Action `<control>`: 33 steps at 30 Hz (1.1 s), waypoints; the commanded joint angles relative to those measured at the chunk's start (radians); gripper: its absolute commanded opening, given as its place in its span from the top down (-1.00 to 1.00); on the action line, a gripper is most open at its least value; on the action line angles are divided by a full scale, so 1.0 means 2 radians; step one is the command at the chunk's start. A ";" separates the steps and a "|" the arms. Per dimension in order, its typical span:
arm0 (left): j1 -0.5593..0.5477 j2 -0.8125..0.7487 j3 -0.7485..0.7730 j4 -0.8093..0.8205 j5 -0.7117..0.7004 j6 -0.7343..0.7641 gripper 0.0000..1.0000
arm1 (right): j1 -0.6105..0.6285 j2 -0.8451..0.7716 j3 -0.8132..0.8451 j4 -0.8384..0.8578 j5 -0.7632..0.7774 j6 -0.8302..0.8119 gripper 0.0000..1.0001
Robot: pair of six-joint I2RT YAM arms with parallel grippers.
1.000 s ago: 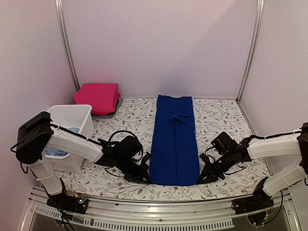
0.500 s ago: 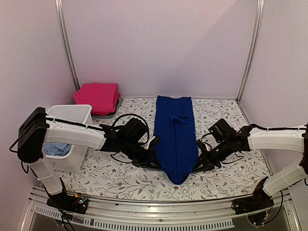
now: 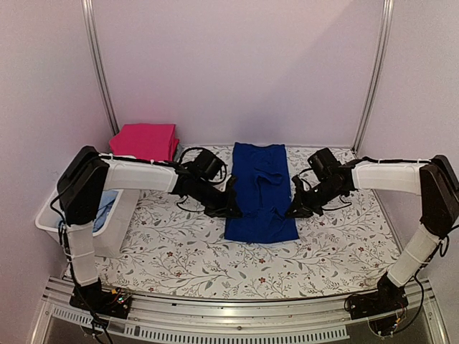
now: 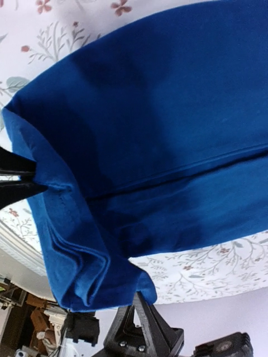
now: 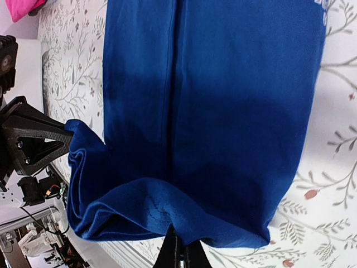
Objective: Fold and stack the mixed laundry pile
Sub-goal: Fold the rectangle-folded T-shirt at the center of the board.
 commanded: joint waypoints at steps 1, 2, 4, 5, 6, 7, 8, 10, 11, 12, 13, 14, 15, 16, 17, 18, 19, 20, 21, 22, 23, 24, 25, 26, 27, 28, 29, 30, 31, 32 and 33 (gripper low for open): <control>0.030 0.038 0.061 -0.026 -0.024 0.029 1.00 | -0.030 0.047 0.061 0.003 0.017 -0.040 1.00; 0.035 0.050 0.081 -0.033 -0.026 0.035 1.00 | -0.036 0.061 0.074 0.003 0.018 -0.044 1.00; 0.046 0.074 0.126 -0.048 -0.032 0.049 1.00 | -0.050 0.080 0.096 0.003 0.018 -0.050 1.00; 0.051 0.088 0.143 -0.054 -0.035 0.057 1.00 | -0.055 0.092 0.107 0.003 0.019 -0.053 1.00; 0.056 0.097 0.159 -0.059 -0.039 0.062 1.00 | -0.060 0.099 0.117 0.003 0.020 -0.057 1.00; 0.060 0.106 0.174 -0.064 -0.046 0.067 1.00 | -0.065 0.108 0.128 0.003 0.022 -0.058 1.00; 0.064 0.112 0.186 -0.066 -0.052 0.072 1.00 | -0.069 0.114 0.138 0.003 0.023 -0.062 1.00; 0.074 0.124 0.206 -0.065 -0.055 0.077 1.00 | -0.079 0.133 0.159 0.004 0.021 -0.064 1.00; 0.079 0.131 0.214 -0.064 -0.054 0.079 1.00 | -0.082 0.143 0.170 0.007 0.019 -0.065 1.00; 0.085 0.137 0.223 -0.063 -0.055 0.081 1.00 | -0.086 0.155 0.182 0.008 0.020 -0.065 1.00; 0.090 0.143 0.231 -0.063 -0.056 0.083 1.00 | -0.087 0.163 0.195 0.008 0.021 -0.067 1.00; 0.095 0.149 0.241 -0.062 -0.055 0.084 1.00 | -0.090 0.173 0.209 0.008 0.021 -0.068 1.00; 0.099 0.154 0.249 -0.059 -0.054 0.086 1.00 | -0.092 0.186 0.227 0.007 0.020 -0.071 1.00; 0.102 0.159 0.256 -0.057 -0.054 0.087 1.00 | -0.094 0.192 0.234 0.007 0.021 -0.071 1.00; 0.105 0.164 0.264 -0.056 -0.053 0.089 1.00 | -0.097 0.200 0.247 0.008 0.021 -0.072 1.00; 0.107 0.168 0.272 -0.055 -0.051 0.091 1.00 | -0.100 0.205 0.256 0.008 0.021 -0.072 1.00; 0.109 0.174 0.280 -0.054 -0.049 0.093 1.00 | -0.103 0.215 0.263 0.008 0.020 -0.072 1.00; 0.111 0.179 0.289 -0.053 -0.047 0.096 1.00 | -0.107 0.220 0.270 0.008 0.019 -0.073 1.00; 0.112 0.184 0.296 -0.052 -0.046 0.098 1.00 | -0.109 0.227 0.276 0.009 0.017 -0.073 1.00; 0.113 0.190 0.303 -0.050 -0.042 0.101 1.00 | -0.111 0.234 0.281 0.010 0.016 -0.072 1.00; 0.114 0.195 0.309 -0.048 -0.038 0.103 1.00 | -0.113 0.237 0.285 0.012 0.015 -0.072 1.00; 0.114 0.200 0.315 -0.047 -0.036 0.103 1.00 | -0.115 0.240 0.287 0.014 0.014 -0.071 1.00; 0.114 0.206 0.321 -0.047 -0.035 0.104 1.00 | -0.116 0.242 0.290 0.016 0.014 -0.071 1.00; 0.115 0.210 0.326 -0.047 -0.032 0.104 1.00 | -0.117 0.247 0.294 0.017 0.014 -0.071 1.00; 0.116 0.215 0.329 -0.044 -0.031 0.104 1.00 | -0.117 0.251 0.298 0.018 0.014 -0.071 1.00; 0.116 0.220 0.332 -0.043 -0.031 0.103 1.00 | -0.118 0.254 0.303 0.018 0.013 -0.072 1.00; 0.118 0.226 0.338 -0.042 -0.029 0.102 1.00 | -0.119 0.263 0.308 0.018 0.013 -0.072 1.00; 0.118 0.232 0.344 -0.044 -0.030 0.102 1.00 | -0.121 0.268 0.314 0.018 0.012 -0.074 1.00; 0.120 0.237 0.348 -0.044 -0.030 0.102 1.00 | -0.122 0.275 0.321 0.019 0.011 -0.074 1.00; 0.122 0.242 0.352 -0.044 -0.030 0.099 1.00 | -0.124 0.281 0.328 0.019 0.007 -0.074 1.00; 0.124 0.247 0.354 -0.043 -0.030 0.097 1.00 | -0.125 0.291 0.340 0.019 0.003 -0.075 1.00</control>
